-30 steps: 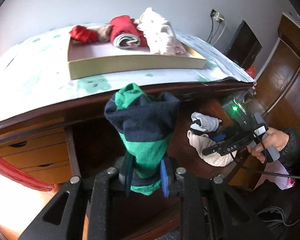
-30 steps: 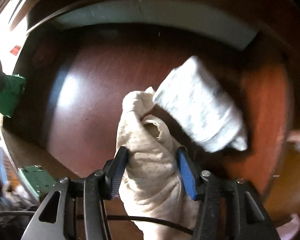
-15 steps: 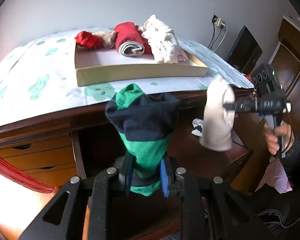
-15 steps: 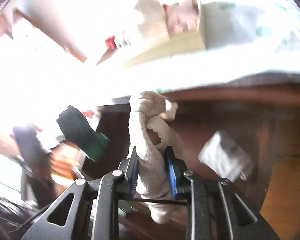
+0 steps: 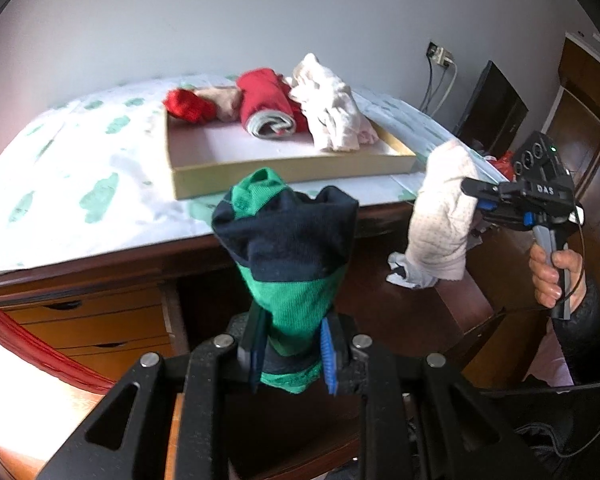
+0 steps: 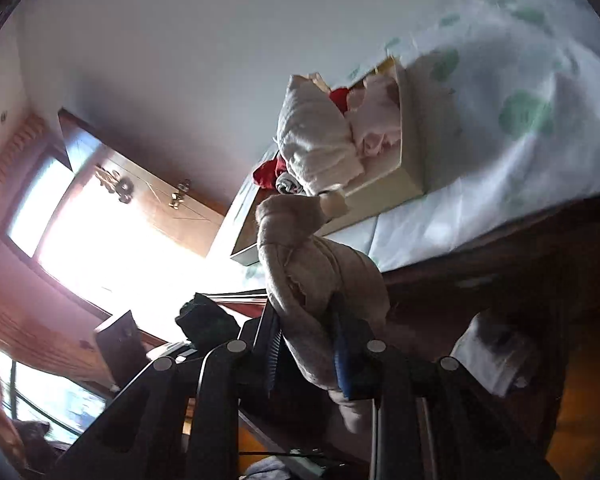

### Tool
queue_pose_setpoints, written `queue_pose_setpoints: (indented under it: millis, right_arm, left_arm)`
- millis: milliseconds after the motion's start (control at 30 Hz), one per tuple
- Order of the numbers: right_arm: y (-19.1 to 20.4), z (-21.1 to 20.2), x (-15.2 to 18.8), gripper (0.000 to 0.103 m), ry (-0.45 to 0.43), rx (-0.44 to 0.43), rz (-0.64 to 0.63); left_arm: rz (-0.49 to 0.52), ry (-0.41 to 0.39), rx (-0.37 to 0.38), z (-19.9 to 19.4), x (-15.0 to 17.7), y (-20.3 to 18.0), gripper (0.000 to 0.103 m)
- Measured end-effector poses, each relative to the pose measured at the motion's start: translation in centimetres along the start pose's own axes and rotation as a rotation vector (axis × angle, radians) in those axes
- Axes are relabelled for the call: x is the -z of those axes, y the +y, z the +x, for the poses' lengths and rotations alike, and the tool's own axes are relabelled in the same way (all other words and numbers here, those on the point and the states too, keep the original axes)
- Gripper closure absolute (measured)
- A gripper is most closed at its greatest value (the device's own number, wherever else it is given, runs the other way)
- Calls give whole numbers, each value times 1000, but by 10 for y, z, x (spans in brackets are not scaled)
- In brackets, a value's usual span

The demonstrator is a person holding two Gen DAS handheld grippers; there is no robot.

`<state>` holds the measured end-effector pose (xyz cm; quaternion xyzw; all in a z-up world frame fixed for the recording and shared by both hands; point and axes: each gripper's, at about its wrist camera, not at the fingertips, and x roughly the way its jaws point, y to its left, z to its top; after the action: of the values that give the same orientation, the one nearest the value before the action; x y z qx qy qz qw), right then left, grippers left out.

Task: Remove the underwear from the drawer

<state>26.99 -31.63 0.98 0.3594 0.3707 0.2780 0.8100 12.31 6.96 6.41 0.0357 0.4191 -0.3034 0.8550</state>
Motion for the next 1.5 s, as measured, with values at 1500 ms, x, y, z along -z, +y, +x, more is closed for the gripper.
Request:
queue_pose_setpoints:
  millis: [1500]
  right_arm:
    - [55,-29,35,79,-142,-23,-166]
  left_arm:
    - [13,-172,-77,-30,-17,-41,83]
